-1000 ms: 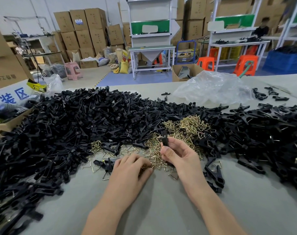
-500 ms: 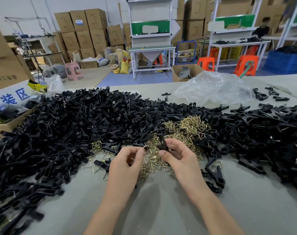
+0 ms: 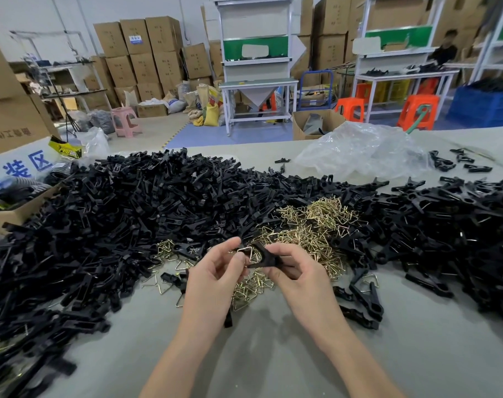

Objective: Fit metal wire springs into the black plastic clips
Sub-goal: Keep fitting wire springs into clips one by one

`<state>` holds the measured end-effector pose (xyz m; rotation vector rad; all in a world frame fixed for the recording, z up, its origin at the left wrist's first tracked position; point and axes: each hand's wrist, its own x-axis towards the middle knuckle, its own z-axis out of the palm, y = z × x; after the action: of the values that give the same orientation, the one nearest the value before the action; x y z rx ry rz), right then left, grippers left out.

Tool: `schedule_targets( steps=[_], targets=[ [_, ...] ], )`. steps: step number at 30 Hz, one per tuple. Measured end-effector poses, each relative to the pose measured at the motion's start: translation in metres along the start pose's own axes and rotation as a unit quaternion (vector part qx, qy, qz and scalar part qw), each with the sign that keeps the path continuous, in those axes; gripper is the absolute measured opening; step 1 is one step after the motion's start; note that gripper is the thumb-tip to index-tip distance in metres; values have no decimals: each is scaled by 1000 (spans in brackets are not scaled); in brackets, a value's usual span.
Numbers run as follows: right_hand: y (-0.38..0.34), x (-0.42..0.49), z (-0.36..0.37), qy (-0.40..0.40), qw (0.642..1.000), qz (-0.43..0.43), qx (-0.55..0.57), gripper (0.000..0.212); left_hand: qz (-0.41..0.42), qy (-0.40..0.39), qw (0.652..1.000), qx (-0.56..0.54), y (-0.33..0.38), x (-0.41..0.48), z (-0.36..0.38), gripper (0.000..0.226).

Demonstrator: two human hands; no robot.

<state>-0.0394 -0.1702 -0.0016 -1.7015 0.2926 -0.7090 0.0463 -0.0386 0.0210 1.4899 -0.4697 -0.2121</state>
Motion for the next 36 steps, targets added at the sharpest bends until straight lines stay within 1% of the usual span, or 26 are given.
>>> schedule_targets(
  steps=[5, 7, 12, 16, 19, 21, 24, 28, 30, 32, 35, 36],
  targets=[
    [1, -1, 1, 6, 999, -28, -39, 42, 8, 19, 1000, 9, -1, -1, 3, 12],
    [1, 0, 2, 8, 998, -38, -58, 44, -3, 24, 1000, -7, -1, -2, 4, 10],
    [2, 0, 3, 18, 993, -62, -100, 43, -34, 29, 998, -38, -3, -4, 11, 13],
    [1, 1, 3, 27, 989, -82, -122, 46, -33, 51, 997, -54, -3, -6, 18, 13],
    [0, 0, 4, 33, 987, -89, -133, 51, -34, 63, 996, -47, -4, -6, 20, 14],
    [0, -1, 4, 37, 985, -93, -141, 53, -30, 64, 996, -45, -5, -7, 21, 15],
    [0, -1, 4, 35, 983, -91, -158, 47, -29, 62, 996, -51, -5, -6, 20, 17],
    [-1, -2, 4, 39, 980, -98, -167, 42, -48, 21, 998, -46, -6, -4, 18, 16],
    [-3, -2, 3, 40, 979, -104, -170, 41, -34, 11, 999, -15, -7, -5, 18, 18],
    [-5, -3, 2, 40, 977, -110, -178, 37, -4, 8, 999, 53, -9, -7, 19, 20],
    [-9, -6, 3, 32, 965, -137, -219, 31, 36, 2, 979, 202, -13, -11, 19, 20],
    [-10, -6, 4, 30, 961, -146, -232, 31, 47, -1, 971, 234, -13, -12, 20, 20]
  ],
)
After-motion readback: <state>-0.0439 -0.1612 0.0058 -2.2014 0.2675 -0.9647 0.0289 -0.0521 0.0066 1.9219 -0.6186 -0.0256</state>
